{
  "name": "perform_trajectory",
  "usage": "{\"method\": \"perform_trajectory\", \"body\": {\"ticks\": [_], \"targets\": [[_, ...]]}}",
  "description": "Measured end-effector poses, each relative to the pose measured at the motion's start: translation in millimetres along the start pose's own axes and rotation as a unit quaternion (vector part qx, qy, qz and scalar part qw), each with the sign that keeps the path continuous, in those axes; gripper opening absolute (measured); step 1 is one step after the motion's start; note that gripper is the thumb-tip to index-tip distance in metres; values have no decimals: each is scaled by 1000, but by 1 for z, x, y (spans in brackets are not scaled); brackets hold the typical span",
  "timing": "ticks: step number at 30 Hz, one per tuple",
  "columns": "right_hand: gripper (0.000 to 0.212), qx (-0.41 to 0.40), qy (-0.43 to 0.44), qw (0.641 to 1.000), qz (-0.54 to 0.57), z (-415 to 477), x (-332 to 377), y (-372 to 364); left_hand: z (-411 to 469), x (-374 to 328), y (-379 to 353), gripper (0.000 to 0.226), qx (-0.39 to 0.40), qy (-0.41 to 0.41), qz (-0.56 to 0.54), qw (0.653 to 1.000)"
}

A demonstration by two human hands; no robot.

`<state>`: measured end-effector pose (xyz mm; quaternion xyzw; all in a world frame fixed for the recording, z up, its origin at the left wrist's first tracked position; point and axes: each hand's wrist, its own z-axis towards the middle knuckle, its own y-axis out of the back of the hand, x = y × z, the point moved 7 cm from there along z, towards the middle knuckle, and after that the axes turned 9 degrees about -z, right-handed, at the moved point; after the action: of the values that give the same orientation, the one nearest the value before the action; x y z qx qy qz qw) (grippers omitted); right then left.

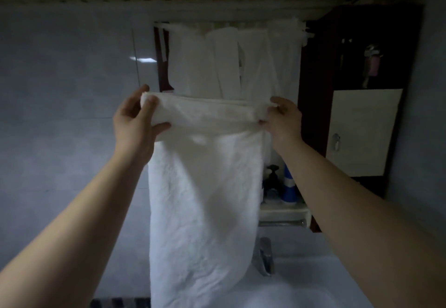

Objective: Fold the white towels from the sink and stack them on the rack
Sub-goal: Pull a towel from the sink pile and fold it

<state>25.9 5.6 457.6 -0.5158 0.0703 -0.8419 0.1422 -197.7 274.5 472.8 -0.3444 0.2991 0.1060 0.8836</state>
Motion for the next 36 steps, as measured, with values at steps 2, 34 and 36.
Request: {"method": "perform_trajectory", "body": {"ticks": [2,34,36], "targets": [[36,13,-46,999,-14,1,-7,-7,0,1,1,23,5,0,19,1000],[35,5,58,998,-16,27,30,-118,104,-2,69,18,-64,-32,112,991],[34,10,55,998,-40,12,13,-116,95,9,87,26,-61,-20,128,990]]}}
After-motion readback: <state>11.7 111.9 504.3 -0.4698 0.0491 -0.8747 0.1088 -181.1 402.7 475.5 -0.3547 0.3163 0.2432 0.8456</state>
